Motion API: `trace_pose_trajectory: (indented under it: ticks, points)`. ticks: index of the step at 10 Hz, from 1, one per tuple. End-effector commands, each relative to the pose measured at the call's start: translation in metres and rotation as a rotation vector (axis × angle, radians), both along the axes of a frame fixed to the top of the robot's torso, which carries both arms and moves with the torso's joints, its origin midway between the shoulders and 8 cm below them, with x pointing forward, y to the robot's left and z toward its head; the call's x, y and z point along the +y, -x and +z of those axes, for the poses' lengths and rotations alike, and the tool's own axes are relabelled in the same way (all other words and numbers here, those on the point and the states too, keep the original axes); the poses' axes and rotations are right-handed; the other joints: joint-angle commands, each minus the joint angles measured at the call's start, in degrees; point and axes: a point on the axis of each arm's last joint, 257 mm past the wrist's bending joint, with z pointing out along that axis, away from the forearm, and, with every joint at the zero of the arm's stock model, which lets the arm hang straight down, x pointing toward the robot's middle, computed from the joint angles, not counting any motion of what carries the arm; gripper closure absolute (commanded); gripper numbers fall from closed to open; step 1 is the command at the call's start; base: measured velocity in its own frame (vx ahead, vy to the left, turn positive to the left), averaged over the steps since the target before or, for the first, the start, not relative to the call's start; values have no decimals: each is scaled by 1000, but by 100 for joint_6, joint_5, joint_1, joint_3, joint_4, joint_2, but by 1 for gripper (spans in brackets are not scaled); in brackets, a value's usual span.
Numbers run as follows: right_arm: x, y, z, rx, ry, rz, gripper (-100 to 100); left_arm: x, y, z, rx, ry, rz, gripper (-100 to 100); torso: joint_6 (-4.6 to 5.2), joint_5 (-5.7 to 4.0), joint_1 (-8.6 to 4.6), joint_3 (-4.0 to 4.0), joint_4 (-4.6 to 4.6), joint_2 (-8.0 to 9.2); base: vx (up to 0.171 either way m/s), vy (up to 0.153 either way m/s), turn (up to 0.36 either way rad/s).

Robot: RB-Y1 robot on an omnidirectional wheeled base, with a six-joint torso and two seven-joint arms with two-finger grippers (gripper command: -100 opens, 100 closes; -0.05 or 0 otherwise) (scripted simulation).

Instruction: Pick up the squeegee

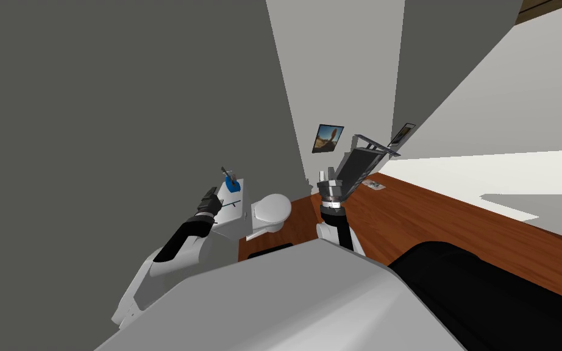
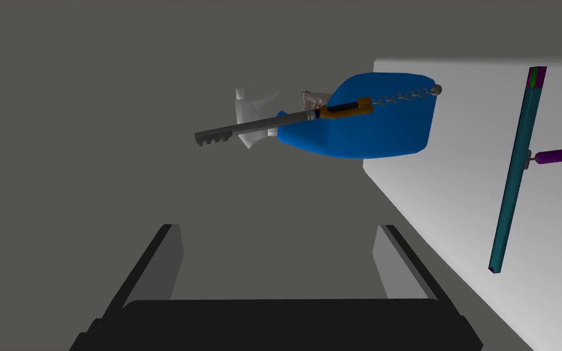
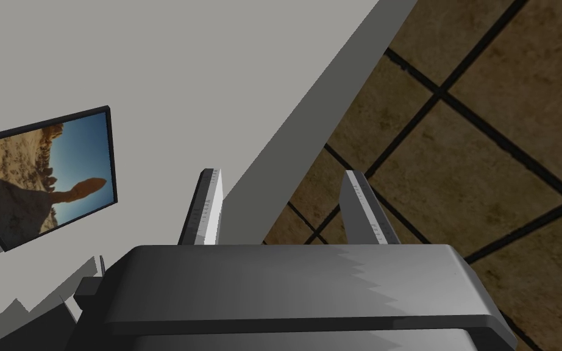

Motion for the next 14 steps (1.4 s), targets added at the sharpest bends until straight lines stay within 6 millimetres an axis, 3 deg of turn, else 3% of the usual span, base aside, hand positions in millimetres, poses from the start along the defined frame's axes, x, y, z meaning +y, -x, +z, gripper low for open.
trace_pose_trajectory:
  ticks: [1,2,14]
  points:
    - [0,0,0,0,0,0,0,1,-1,-12,47,7,6,-100,0,0,0,0,0,0,27,9,3]
    - [0,0,0,0,0,0,0,1,-1,-13,52,7,7,-100,0,0,1,0,0,-1,24,11,-1]
    - [0,0,0,0,0,0,0,-1,9,-108,385,93,54,-100,0,0,1,-1,-1,-1,34,12,2]
